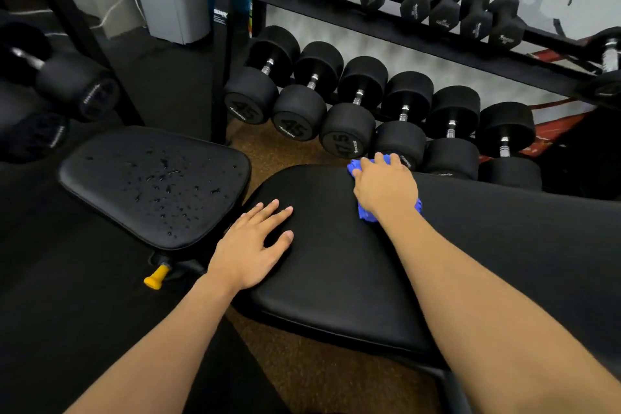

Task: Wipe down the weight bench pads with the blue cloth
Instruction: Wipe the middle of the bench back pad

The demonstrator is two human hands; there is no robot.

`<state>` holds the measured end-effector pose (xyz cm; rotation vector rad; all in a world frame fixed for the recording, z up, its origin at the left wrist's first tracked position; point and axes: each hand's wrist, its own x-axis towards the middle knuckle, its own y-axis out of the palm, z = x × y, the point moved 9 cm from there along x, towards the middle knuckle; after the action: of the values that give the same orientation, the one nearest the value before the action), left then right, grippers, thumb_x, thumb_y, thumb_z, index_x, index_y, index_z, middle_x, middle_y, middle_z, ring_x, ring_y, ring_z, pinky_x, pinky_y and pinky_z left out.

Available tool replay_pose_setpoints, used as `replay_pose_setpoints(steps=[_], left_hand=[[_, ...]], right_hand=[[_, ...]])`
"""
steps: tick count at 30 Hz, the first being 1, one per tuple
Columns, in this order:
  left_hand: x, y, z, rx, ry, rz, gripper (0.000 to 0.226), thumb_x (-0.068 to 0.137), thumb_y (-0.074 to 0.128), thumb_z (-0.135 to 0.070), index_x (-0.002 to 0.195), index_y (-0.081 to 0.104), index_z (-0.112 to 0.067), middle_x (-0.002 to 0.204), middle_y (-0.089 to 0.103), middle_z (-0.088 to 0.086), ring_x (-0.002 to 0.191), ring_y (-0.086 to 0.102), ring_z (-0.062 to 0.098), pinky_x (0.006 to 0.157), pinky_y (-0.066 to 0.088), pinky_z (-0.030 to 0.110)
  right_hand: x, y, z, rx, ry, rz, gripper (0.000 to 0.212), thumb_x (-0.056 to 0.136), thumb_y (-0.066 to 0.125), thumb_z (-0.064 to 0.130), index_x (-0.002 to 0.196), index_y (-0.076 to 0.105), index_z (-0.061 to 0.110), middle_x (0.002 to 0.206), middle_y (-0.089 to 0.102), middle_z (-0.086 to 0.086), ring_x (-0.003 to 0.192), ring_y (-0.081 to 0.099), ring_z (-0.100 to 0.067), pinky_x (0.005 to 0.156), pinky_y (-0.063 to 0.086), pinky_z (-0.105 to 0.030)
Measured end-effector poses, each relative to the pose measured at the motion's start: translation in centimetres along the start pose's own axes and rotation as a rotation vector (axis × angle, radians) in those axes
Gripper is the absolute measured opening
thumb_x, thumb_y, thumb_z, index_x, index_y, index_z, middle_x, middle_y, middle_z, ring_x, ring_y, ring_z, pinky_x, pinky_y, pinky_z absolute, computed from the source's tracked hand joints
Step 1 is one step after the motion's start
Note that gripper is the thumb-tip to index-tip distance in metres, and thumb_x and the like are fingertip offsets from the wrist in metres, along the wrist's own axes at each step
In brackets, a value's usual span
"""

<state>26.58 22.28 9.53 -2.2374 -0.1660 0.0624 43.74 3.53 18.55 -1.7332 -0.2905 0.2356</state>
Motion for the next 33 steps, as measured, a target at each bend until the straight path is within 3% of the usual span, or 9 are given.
replay_pose_setpoints(steps=[3,7,9,13,16,20,27,33], left_hand=[[-0.1,-0.1,-0.3,-0.007,-0.025,0.019,0.065,0.089,0.026,-0.077,0.15,0.032,-0.056,0.163,0.02,-0.026,0.153,0.007,0.0,0.125,0.01,0.031],[-0.2,-0.2,-0.4,-0.014,-0.051,0.032,0.066,0.088,0.027,-0.077,0.15,0.033,-0.055,0.164,0.021,-0.024,0.153,0.009,0.001,0.127,0.011,0.033],[-0.2,-0.2,-0.3,-0.015,-0.067,0.034,0.065,0.089,0.028,-0.077,0.15,0.033,-0.056,0.163,0.021,-0.025,0.153,0.009,0.0,0.127,0.012,0.036],[-0.1,-0.3,-0.2,-0.018,-0.074,0.033,0.064,0.09,0.031,-0.077,0.15,0.034,-0.055,0.163,0.022,-0.026,0.153,0.009,-0.001,0.127,0.012,0.037],[-0.1,-0.5,-0.3,-0.019,-0.071,0.018,0.064,0.089,0.032,-0.076,0.15,0.036,-0.055,0.162,0.024,-0.026,0.152,0.01,-0.002,0.127,0.012,0.035],[-0.1,-0.3,-0.5,-0.004,-0.05,0.028,0.064,0.091,0.031,-0.073,0.151,0.035,-0.052,0.163,0.023,-0.023,0.153,0.01,0.0,0.125,0.01,0.03],[-0.2,-0.5,-0.7,0.011,-0.029,0.004,0.057,0.097,0.036,-0.066,0.152,0.034,-0.051,0.164,0.023,-0.022,0.154,0.009,0.001,0.125,0.009,0.027],[-0.5,-1.5,-1.4,-0.097,-0.062,0.059,0.053,0.102,0.047,-0.054,0.152,0.044,-0.037,0.161,0.033,-0.014,0.153,0.018,0.006,0.125,0.017,0.031]], right_hand=[[-1.5,0.0,5.6,0.003,-0.209,-0.03,0.045,0.102,0.036,0.039,0.138,0.051,0.017,0.14,0.05,-0.007,0.13,0.037,-0.032,0.102,0.038,-0.041],[-9.0,0.1,7.6,0.06,-0.514,0.085,0.052,0.107,0.028,0.043,0.153,0.037,0.022,0.162,0.031,-0.004,0.149,0.02,-0.028,0.118,0.026,-0.044],[-8.6,-0.2,5.1,0.068,-0.491,0.093,0.053,0.107,0.027,0.044,0.155,0.034,0.024,0.164,0.027,-0.002,0.151,0.018,-0.027,0.121,0.022,-0.046],[-3.0,-0.4,2.2,-0.006,-0.337,0.031,0.047,0.103,0.038,0.038,0.146,0.044,0.019,0.151,0.041,-0.006,0.139,0.031,-0.032,0.109,0.035,-0.042],[0.7,0.7,4.5,0.024,-0.284,0.062,0.041,0.1,0.042,0.033,0.137,0.052,0.017,0.14,0.049,-0.005,0.131,0.038,-0.032,0.103,0.038,-0.041],[3.5,1.8,9.2,0.034,-0.268,0.105,0.045,0.097,0.048,0.034,0.138,0.052,0.016,0.139,0.051,-0.009,0.132,0.04,-0.035,0.105,0.038,-0.043],[3.6,2.1,10.0,0.02,-0.308,0.05,0.045,0.1,0.041,0.038,0.138,0.048,0.015,0.141,0.047,-0.007,0.134,0.034,-0.034,0.102,0.04,-0.041],[-1.1,2.3,10.8,0.061,-0.18,0.051,0.052,0.105,0.03,0.04,0.148,0.041,0.012,0.157,0.035,-0.01,0.147,0.021,-0.038,0.111,0.033,-0.046]])
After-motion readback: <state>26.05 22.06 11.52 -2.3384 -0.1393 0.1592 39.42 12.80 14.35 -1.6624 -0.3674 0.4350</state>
